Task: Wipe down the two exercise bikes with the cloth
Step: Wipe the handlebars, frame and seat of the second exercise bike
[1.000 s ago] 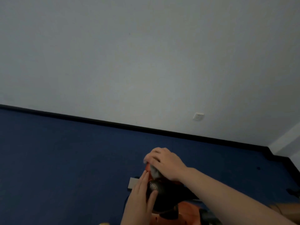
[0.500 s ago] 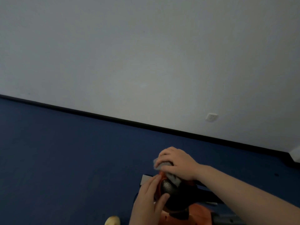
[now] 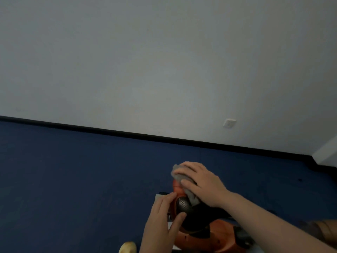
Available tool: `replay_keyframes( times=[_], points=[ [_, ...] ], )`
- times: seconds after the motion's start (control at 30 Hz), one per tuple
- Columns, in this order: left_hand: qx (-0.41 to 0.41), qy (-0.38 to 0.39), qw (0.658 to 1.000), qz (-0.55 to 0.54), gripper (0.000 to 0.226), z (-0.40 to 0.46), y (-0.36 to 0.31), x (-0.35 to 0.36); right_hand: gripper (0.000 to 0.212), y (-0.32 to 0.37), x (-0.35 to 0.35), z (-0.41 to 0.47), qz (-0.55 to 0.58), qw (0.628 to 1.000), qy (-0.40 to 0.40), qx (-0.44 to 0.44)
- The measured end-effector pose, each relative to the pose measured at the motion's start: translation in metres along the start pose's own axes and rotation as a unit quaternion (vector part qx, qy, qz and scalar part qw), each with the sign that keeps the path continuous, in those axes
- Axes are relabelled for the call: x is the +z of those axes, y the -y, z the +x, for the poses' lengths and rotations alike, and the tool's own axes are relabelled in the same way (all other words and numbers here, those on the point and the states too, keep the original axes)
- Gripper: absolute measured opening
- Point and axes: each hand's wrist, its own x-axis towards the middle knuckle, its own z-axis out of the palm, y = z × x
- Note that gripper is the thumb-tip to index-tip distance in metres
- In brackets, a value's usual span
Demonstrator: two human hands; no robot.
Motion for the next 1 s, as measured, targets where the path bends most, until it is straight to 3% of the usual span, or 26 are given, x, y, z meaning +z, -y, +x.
replay_keyframes(
  times=[0.1,0.17,0.2,0.27,0.37,0.43,0.57,0.63,0.73,0.83,1.0],
  points=[
    [0.01,-0.014,1.0,-0.005,0.045,0.0,0.001,0.001,0.032,-0.001,-0.006,0.016,0.079,0.979,0.022,0.187],
    [0.019,-0.014,1.0,0.0,0.047,0.0,0.004,0.003,0.036,0.008,-0.003,0.031,0.035,0.963,0.007,0.266],
    [0.02,-0.011,1.0,-0.001,0.047,0.0,0.006,0.003,0.038,0.013,0.003,0.031,0.003,0.963,-0.016,0.269],
    [0.036,-0.008,0.999,-0.004,0.045,0.003,0.008,0.0,0.041,0.023,0.019,0.015,-0.077,0.975,-0.08,0.194],
    [0.073,-0.009,0.997,-0.015,0.03,0.016,0.013,-0.008,0.045,0.022,0.026,-0.026,-0.074,0.989,-0.087,0.09],
    [0.101,-0.003,0.995,-0.018,0.024,0.026,0.013,-0.014,0.045,0.008,0.014,-0.043,-0.041,0.985,-0.091,0.142],
    [0.14,0.051,0.989,0.0,0.041,0.04,0.012,-0.016,0.037,-0.005,-0.005,-0.034,-0.11,0.936,-0.036,0.334],
    [0.146,0.087,0.985,-0.007,0.051,0.049,0.013,-0.016,0.042,0.011,0.002,-0.02,-0.121,0.912,-0.073,0.385],
    [0.167,0.134,0.977,0.002,0.059,0.067,0.011,-0.017,0.047,0.039,0.03,-0.027,-0.135,0.91,-0.192,0.341],
    [0.204,0.157,0.966,0.008,0.052,0.092,0.006,-0.014,0.048,0.045,0.037,-0.061,-0.118,0.92,-0.212,0.307],
    [0.287,0.231,0.921,0.128,0.044,0.135,-0.009,0.006,0.036,0.01,0.024,-0.092,-0.12,0.848,-0.252,0.451]
  ],
)
